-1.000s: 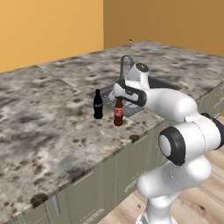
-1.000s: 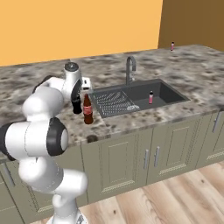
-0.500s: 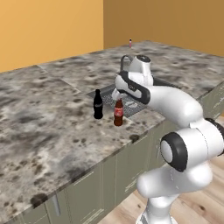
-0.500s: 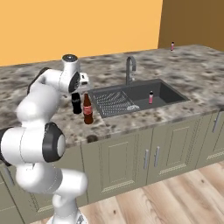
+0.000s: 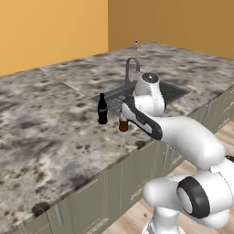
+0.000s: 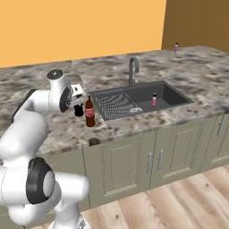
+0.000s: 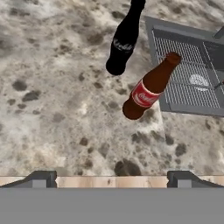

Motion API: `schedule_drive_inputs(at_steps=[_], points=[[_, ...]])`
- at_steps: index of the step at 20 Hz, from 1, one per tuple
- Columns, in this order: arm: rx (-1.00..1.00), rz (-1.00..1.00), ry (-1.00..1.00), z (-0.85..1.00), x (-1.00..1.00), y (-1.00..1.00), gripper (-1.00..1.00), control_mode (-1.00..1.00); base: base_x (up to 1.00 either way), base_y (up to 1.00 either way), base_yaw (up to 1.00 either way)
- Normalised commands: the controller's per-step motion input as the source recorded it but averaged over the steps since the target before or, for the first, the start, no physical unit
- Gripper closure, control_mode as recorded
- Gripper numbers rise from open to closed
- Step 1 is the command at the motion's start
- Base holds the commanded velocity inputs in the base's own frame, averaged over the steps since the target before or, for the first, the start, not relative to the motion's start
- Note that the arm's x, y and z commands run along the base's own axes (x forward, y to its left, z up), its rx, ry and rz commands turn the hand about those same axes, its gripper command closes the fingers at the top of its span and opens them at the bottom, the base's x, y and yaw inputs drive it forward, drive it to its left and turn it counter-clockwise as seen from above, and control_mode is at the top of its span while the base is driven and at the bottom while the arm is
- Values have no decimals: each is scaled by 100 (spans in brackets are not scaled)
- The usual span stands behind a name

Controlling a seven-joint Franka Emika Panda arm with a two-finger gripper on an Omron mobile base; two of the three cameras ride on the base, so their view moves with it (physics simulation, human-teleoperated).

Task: Place the large bottle from the dining counter next to the other large bottle outside the sink, and place the small bottle from the dining counter next to the other small bottle inside the sink.

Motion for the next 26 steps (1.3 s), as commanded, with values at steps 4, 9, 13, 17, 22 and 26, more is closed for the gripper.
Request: schedule_drive_inputs(at_steps=[4,9,13,17,22,26], points=[[-16,-10,-11,-14,-48,-2,-100,-100,0,0,0],[0,-16,-4,-31,-46,-14,-100,-100,0,0,0],[5,-23,-1,-23,-28,-22,-100,-100,0,0,0],[3,-11,0,-12,-1,-27,-100,-100,0,0,0],[14,0,0,0,0,-20,-100,-100,0,0,0],[22,0,0,0,0,0,-100,-100,0,0,0]])
